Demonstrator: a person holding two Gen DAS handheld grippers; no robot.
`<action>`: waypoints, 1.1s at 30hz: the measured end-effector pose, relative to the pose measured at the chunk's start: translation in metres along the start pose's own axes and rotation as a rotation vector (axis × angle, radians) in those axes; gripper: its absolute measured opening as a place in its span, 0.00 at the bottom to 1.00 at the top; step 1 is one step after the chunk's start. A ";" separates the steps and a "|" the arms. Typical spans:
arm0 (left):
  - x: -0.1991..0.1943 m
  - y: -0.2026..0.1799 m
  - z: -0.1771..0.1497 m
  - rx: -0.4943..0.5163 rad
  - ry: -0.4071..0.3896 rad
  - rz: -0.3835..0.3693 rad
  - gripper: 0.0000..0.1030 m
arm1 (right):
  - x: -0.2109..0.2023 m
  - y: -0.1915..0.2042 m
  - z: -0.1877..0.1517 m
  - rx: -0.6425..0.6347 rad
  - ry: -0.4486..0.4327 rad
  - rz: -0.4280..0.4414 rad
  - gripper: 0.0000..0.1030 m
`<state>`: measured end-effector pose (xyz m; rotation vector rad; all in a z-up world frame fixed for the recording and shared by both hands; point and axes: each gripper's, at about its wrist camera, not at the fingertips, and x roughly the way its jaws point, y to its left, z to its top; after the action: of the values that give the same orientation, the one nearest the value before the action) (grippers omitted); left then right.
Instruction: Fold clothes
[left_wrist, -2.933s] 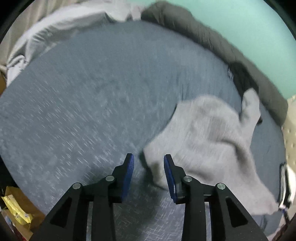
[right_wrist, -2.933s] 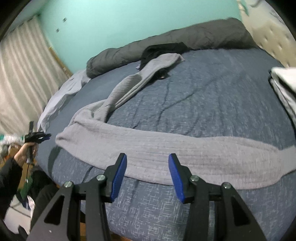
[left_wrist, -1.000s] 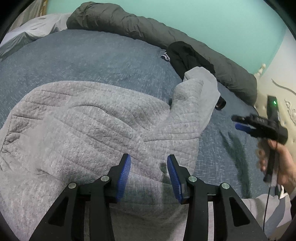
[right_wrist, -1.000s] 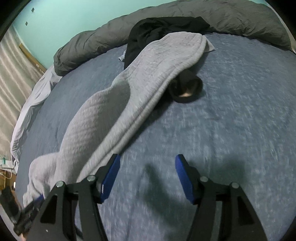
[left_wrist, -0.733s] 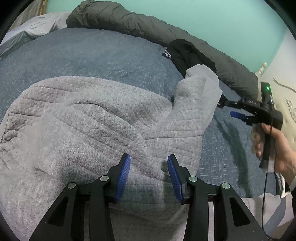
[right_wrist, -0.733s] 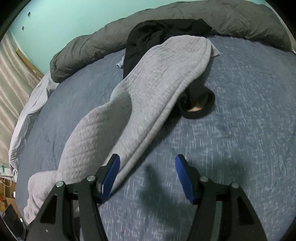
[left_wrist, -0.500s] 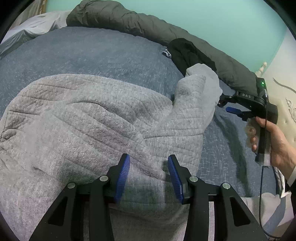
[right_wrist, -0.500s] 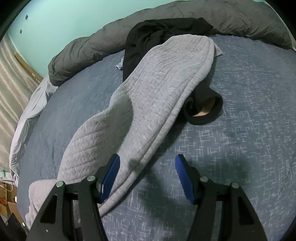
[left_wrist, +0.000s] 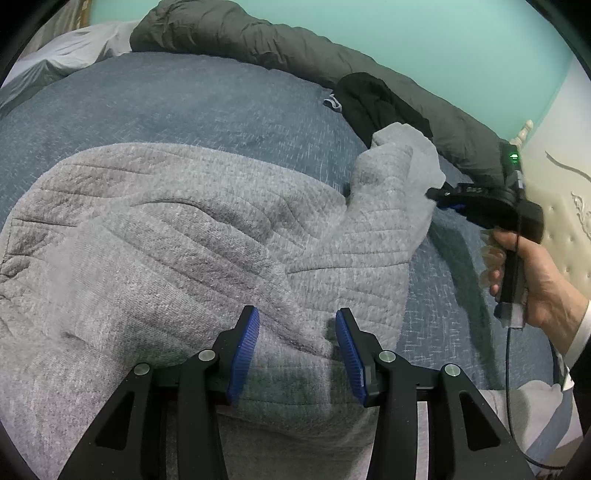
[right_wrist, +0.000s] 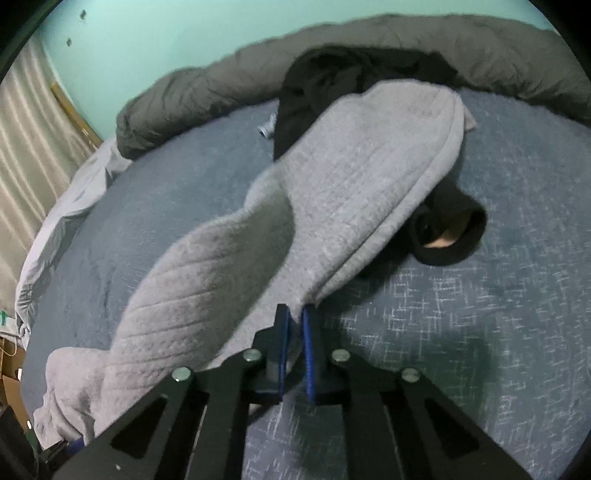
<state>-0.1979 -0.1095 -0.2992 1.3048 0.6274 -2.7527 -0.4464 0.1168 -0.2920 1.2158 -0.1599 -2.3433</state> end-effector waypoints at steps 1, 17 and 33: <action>0.000 0.000 0.000 0.000 0.001 0.000 0.46 | -0.007 0.001 -0.003 -0.002 -0.010 0.001 0.06; 0.000 -0.002 -0.001 0.001 -0.001 0.012 0.46 | -0.091 -0.007 -0.106 -0.003 0.119 0.068 0.06; 0.005 -0.005 -0.003 0.021 -0.003 0.026 0.52 | -0.048 -0.080 -0.027 0.177 0.047 0.010 0.62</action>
<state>-0.1997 -0.1028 -0.3025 1.3034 0.5789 -2.7478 -0.4316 0.2120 -0.2985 1.3487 -0.3628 -2.3295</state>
